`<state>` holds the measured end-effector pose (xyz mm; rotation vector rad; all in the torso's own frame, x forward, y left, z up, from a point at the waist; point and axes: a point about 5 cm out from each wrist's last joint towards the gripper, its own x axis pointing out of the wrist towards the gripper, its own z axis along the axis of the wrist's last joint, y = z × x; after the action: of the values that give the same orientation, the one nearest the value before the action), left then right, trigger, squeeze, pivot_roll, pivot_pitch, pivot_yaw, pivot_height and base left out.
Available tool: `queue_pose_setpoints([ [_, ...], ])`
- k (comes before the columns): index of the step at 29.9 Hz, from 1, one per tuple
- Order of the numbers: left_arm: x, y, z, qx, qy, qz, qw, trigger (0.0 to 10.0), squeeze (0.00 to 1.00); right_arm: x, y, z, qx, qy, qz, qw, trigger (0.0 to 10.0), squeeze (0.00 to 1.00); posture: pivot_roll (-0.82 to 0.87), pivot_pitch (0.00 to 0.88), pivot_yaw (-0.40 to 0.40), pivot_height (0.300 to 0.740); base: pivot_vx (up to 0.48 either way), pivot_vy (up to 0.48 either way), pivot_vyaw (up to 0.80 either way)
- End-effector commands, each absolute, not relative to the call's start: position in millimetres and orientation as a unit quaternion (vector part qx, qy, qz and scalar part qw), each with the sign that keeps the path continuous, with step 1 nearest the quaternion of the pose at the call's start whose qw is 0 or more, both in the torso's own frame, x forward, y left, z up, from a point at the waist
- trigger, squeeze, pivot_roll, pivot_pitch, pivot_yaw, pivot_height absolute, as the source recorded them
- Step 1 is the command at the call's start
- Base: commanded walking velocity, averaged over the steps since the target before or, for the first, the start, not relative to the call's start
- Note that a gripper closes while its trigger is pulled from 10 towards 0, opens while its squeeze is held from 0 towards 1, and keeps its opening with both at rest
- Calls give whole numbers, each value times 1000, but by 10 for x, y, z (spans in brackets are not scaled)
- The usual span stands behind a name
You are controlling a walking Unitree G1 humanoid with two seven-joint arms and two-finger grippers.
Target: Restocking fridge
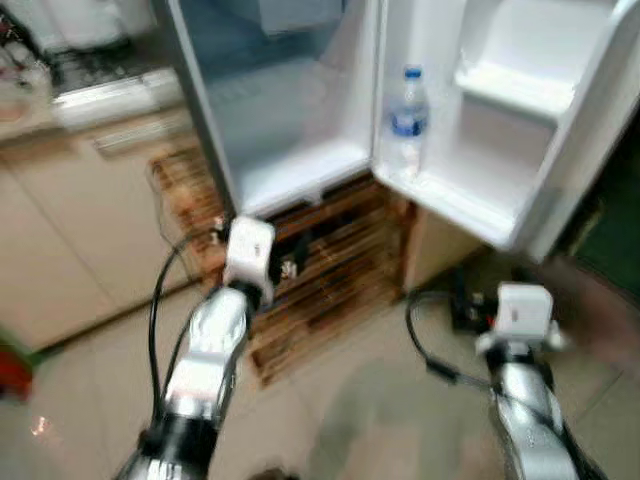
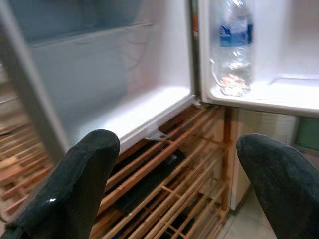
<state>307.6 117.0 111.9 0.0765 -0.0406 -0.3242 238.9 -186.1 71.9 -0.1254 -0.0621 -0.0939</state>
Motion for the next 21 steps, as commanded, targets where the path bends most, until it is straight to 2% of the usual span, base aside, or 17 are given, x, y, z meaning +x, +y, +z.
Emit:
queue_pose_setpoints([
  [1,3091,1193,1105,36,-14,-158,987,10000,0,2396,-1830,747,-63,-38,-43,996,10000,0,-73,0,57,723,0,-480,731],
  [6,3124,1179,1101,32,-11,-155,987,10000,0,2354,-1845,715,-70,-31,-43,996,10000,0,-77,0,59,723,0,-480,722],
  [13,3149,1114,1123,29,-16,-163,986,10000,0,2329,-1859,703,-71,-29,-47,996,10000,0,-92,0,66,723,0,0,714],
  [17,3185,1113,1114,27,-11,-160,987,10000,0,2281,-1890,661,-77,-20,-50,996,10000,0,-97,0,68,723,0,-480,691],
  [21,3205,1115,1109,20,-8,-157,987,10000,0,2247,-1891,606,-90,-9,-34,995,10000,0,-102,0,70,723,61,-424,0],
])
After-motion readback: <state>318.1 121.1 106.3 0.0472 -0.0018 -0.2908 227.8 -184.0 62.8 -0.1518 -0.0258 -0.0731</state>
